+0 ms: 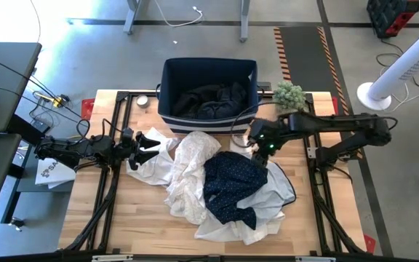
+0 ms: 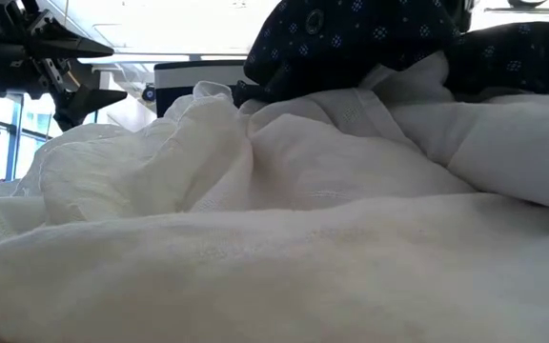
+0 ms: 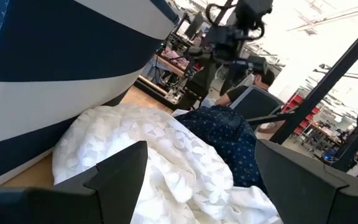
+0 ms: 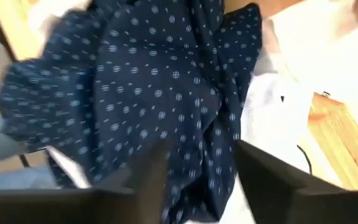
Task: Sort clothes
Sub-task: Put the blue dress into the blue bin
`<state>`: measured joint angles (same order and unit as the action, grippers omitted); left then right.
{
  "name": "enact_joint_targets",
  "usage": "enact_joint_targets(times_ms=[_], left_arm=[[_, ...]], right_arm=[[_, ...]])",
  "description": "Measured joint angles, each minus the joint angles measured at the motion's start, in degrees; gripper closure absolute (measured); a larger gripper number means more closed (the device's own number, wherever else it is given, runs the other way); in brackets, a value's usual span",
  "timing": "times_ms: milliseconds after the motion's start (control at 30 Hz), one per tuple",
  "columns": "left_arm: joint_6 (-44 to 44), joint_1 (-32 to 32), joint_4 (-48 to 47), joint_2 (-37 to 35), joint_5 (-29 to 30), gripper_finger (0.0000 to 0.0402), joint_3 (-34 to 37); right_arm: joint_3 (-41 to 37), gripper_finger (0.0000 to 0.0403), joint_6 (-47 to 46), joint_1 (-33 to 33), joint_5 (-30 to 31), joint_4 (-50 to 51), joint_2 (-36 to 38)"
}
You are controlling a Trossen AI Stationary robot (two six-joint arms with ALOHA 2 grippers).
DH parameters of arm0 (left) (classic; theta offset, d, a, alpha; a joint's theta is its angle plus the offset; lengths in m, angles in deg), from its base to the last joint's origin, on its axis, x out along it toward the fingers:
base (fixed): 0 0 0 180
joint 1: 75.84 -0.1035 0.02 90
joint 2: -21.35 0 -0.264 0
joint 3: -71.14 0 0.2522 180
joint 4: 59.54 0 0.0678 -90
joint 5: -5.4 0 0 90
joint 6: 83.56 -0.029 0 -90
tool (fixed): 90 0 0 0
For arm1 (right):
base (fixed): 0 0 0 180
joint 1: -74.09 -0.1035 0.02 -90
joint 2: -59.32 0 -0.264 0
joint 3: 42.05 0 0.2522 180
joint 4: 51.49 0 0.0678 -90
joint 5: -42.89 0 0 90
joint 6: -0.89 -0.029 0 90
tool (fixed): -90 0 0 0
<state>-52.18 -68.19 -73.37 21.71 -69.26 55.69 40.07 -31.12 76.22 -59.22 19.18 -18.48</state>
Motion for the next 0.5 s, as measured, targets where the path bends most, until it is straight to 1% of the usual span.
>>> enact_joint_targets(times_ms=[100, 167, 200, 267, 300, 367, 433, 500], left_arm=[[0.0, 0.0, 0.0, 0.0, 0.0, 0.0106, 0.0], [0.0, 0.0, 0.0, 0.0, 0.0, 0.0106, 0.0], [0.0, 0.0, 0.0, 0.0, 0.0, 0.0106, 0.0], [-0.1, 0.0, 0.0, 0.0, 0.0, 0.0106, 0.0], [-0.1, 0.0, 0.0, 0.0, 0.0, 0.0106, 0.0], [-0.1, 0.0, 0.0, 0.0, 0.0, 0.0106, 0.0], [-0.1, 0.0, 0.0, 0.0, 0.0, 0.0106, 0.0], [0.0, 0.0, 0.0, 0.0, 0.0, 0.0106, 0.0]], right_arm=[[0.0, 0.0148, 2.2, -0.1, -0.1, -2.0, -4.8], [0.0, 0.0116, 4.8, -0.3, 0.0, -3.6, -8.9], [0.0, 0.0107, 7.0, -0.3, 0.3, -3.9, -11.1], [-0.3, 0.0102, 11.4, -0.2, 1.9, -5.3, -15.8], [-0.8, 0.0106, 12.7, 0.2, 2.0, -6.4, -18.3], [-1.9, 0.0126, 13.2, 1.2, 0.2, -8.9, -23.4], [-2.5, 0.0161, 12.3, 1.9, -2.2, -10.5, -27.9], [-2.1, 0.0211, 11.3, 2.1, -3.1, -9.5, -30.7]])
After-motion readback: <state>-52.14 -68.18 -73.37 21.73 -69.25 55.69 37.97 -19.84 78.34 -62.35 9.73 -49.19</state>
